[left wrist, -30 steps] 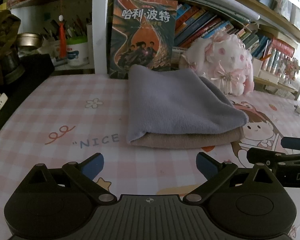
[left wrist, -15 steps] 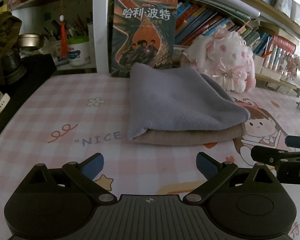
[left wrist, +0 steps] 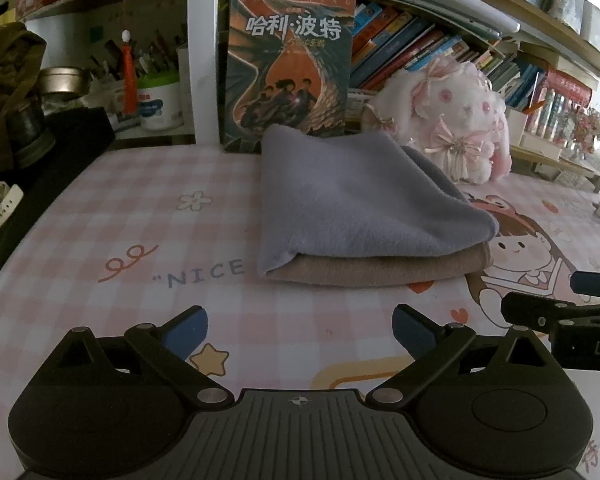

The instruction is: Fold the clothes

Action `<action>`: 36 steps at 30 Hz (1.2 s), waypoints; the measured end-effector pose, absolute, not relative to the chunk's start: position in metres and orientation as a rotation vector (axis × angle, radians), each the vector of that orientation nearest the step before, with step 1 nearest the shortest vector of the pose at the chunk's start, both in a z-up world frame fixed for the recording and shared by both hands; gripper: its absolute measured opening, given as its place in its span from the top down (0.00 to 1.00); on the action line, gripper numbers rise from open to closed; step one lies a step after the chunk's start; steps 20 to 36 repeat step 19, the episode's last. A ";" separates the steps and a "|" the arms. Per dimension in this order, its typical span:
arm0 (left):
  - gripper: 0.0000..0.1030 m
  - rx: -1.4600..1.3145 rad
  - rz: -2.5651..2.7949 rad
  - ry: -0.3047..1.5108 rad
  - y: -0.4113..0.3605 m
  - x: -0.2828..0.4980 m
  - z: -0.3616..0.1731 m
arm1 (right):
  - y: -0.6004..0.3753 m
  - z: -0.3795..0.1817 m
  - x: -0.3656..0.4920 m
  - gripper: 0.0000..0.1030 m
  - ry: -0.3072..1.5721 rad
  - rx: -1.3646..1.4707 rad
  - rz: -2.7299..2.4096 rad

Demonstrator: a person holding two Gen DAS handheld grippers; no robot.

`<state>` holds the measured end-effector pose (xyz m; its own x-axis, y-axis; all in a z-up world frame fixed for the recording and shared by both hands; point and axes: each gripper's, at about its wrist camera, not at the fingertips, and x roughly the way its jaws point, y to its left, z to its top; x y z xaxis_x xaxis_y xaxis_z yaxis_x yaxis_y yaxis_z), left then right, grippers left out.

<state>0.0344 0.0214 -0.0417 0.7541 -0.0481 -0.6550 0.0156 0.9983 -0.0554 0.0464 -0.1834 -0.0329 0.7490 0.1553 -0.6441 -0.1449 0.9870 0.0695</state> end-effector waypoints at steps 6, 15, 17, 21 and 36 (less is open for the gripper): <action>0.03 -0.049 -0.033 0.722 0.020 0.034 -0.042 | -0.183 -0.032 0.046 0.02 0.706 0.015 0.165; 0.03 -0.051 -0.011 0.744 0.021 0.037 -0.044 | -0.184 -0.031 0.045 0.02 0.703 0.014 0.165; 0.03 -0.047 -0.008 0.749 0.021 0.037 -0.044 | -0.184 -0.031 0.045 0.02 0.703 0.014 0.165; 0.03 -0.042 -0.004 0.754 0.021 0.038 -0.045 | -0.184 -0.030 0.045 0.02 0.704 0.015 0.165; 0.03 -0.042 -0.004 0.754 0.021 0.038 -0.045 | -0.184 -0.030 0.045 0.02 0.704 0.015 0.165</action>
